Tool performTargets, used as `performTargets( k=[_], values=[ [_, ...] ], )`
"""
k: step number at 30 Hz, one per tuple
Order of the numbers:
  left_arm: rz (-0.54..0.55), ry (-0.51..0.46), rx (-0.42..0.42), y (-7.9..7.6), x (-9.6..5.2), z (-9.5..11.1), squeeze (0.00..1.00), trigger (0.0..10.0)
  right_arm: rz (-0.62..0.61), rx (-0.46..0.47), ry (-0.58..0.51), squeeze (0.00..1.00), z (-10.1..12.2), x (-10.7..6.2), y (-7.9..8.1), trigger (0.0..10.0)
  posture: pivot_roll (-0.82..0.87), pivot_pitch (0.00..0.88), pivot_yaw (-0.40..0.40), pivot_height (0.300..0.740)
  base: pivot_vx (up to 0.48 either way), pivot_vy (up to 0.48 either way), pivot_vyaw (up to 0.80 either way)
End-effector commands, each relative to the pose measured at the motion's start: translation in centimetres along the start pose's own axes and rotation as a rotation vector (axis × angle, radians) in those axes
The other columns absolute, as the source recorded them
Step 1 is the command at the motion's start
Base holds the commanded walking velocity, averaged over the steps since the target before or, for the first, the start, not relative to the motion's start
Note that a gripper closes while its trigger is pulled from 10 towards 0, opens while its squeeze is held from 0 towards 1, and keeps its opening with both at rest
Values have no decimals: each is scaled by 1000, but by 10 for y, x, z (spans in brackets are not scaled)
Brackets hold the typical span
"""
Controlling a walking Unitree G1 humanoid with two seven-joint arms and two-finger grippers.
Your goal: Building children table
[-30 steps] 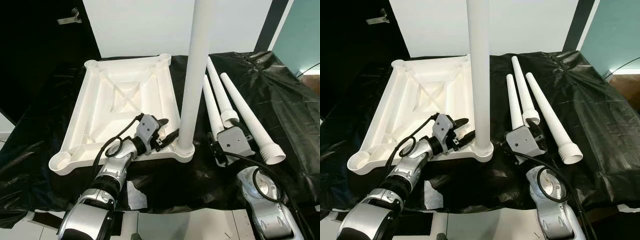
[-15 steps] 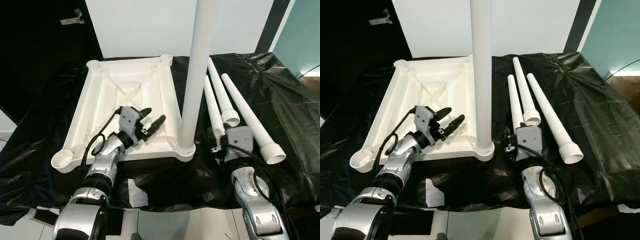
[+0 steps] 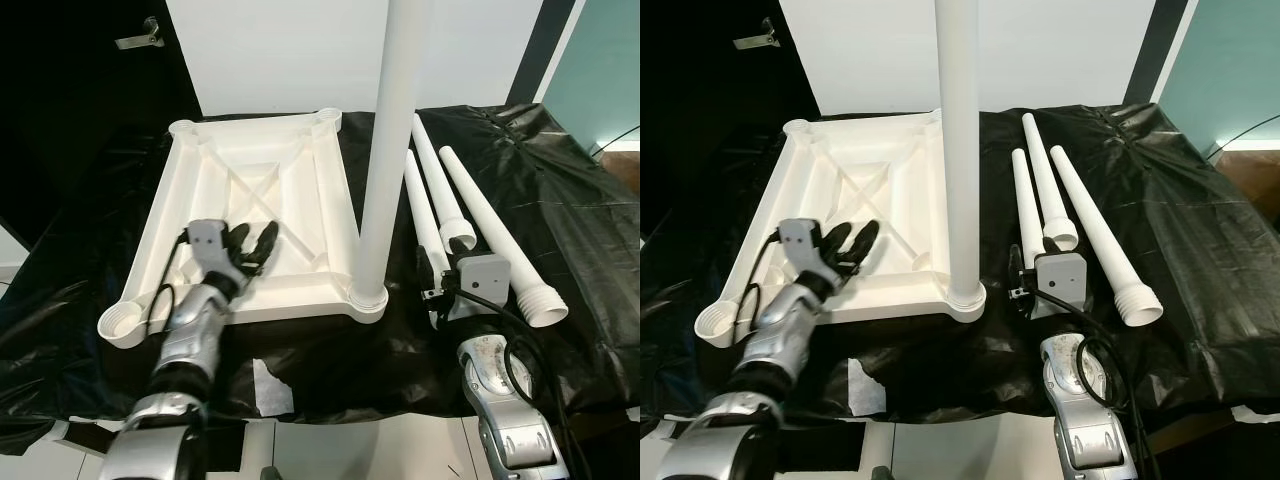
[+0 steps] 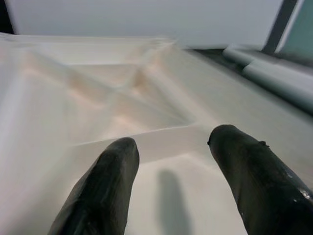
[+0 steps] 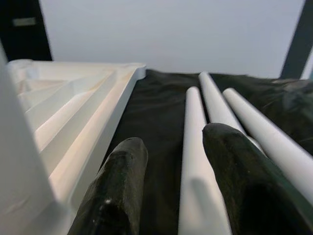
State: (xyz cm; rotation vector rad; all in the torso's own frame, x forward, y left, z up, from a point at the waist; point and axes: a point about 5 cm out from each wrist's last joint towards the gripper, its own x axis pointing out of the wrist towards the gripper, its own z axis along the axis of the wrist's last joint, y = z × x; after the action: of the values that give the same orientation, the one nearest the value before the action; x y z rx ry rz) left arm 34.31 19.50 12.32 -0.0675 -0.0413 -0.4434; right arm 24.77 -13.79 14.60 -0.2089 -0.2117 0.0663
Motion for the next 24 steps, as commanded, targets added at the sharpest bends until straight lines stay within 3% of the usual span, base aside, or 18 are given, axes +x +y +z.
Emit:
performTargets(
  k=[1, 5, 9, 10, 11, 13, 17, 21, 24],
  values=[
    [-79, 47, 76, 4, 0, 10, 0, 10000, 33, 20, 10, 0, -4, -3, 3, 10000, -68, 17, 33, 740, 0, 0, 0],
    [-115, 79, 99, 16, -4, 19, 0, 10000, 62, 26, 19, 0, -6, -4, 5, 10000, -70, 17, 34, 740, 0, 0, 0],
    [-229, 146, 136, 22, -15, 16, 0, 10000, 72, 29, 21, 0, -7, -3, 7, 10000, -73, 19, 36, 740, 0, 0, 0],
    [-391, 241, 158, 19, -29, 7, 0, 10000, 66, 30, 25, 0, -8, -4, 7, 10000, -78, 22, 38, 740, 0, 0, 0],
    [-391, 241, 158, 19, -29, 7, 0, 10000, 66, 30, 25, 0, -8, -4, 7, 10000, -78, 22, 38, 740, 0, 0, 0],
    [-509, 321, 157, 18, -39, 2, 0, 10000, 65, 28, 30, 0, -9, -4, 7, 10000, -79, 22, 38, 740, 0, 0, 0],
    [-561, 404, 170, 22, -46, 1, 0, 10000, 69, 26, 32, 0, -9, -4, 6, 10000, -83, 19, 38, 740, 0, 0, 0],
    [-607, 536, 243, 36, -52, 6, 0, 10000, 81, 25, 31, 0, -9, -2, 6, 10000, -89, 16, 38, 740, 0, 0, 0],
    [-637, 562, 249, 38, -53, 12, 0, 10000, 100, 24, 33, 0, -9, 0, 6, 10000, -90, 14, 39, 740, 0, 0, 0]
  ],
)
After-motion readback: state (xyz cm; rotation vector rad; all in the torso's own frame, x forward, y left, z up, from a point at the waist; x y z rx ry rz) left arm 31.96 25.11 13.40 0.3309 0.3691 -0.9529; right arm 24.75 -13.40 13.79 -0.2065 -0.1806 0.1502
